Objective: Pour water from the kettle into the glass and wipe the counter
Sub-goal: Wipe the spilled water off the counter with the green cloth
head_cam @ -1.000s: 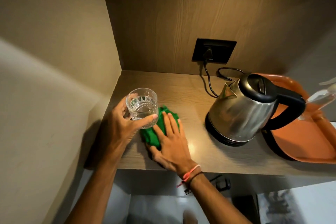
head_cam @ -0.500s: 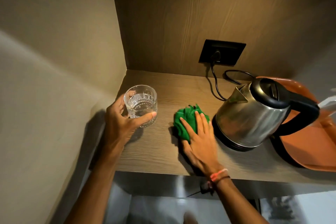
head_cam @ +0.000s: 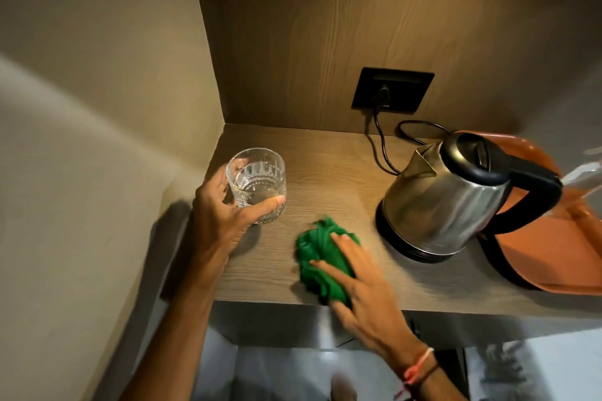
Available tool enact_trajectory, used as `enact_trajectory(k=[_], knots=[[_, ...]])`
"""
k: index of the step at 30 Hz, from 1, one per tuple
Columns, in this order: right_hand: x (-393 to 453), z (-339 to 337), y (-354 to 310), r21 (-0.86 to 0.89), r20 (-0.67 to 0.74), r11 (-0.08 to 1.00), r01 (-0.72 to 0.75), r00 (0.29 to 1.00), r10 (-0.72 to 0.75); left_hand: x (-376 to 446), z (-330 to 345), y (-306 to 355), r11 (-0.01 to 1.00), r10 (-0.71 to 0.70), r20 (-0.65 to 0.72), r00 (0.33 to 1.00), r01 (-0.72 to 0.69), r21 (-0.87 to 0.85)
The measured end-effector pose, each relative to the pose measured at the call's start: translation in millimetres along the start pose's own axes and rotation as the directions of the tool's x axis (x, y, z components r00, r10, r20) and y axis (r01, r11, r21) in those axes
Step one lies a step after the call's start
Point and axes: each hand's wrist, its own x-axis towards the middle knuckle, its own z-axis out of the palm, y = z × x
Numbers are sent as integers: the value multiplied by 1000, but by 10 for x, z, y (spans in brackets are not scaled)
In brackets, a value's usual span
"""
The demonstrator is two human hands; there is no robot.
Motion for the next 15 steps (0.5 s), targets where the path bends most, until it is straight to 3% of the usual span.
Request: enact_trajectory(k=[4, 6, 9, 11, 13, 15], knots=[[205, -81, 25, 35, -153, 987, -156, 975, 159, -98, 45, -19, 999, -41, 40, 998, 40, 31], [378, -7, -163, 54, -70, 995, -84, 994, 88, -158, 77, -13, 996, -82, 48, 995, 83, -24], [405, 121, -480, 82, 114, 989, 126, 984, -135, -224, 113, -1, 987, -144, 59, 988, 148, -64], [270, 101, -545, 211, 117, 960, 186, 970, -213, -246, 135, -1, 982, -171, 77, 982, 176, -71], [92, 10, -510, 405, 105, 908, 105, 981, -160, -269, 160, -8, 979, -182, 100, 978, 189, -76], [-79, -154, -465, 658, 91, 745, -114, 993, 71, -323, 209, -1, 979, -182, 119, 976, 191, -73]])
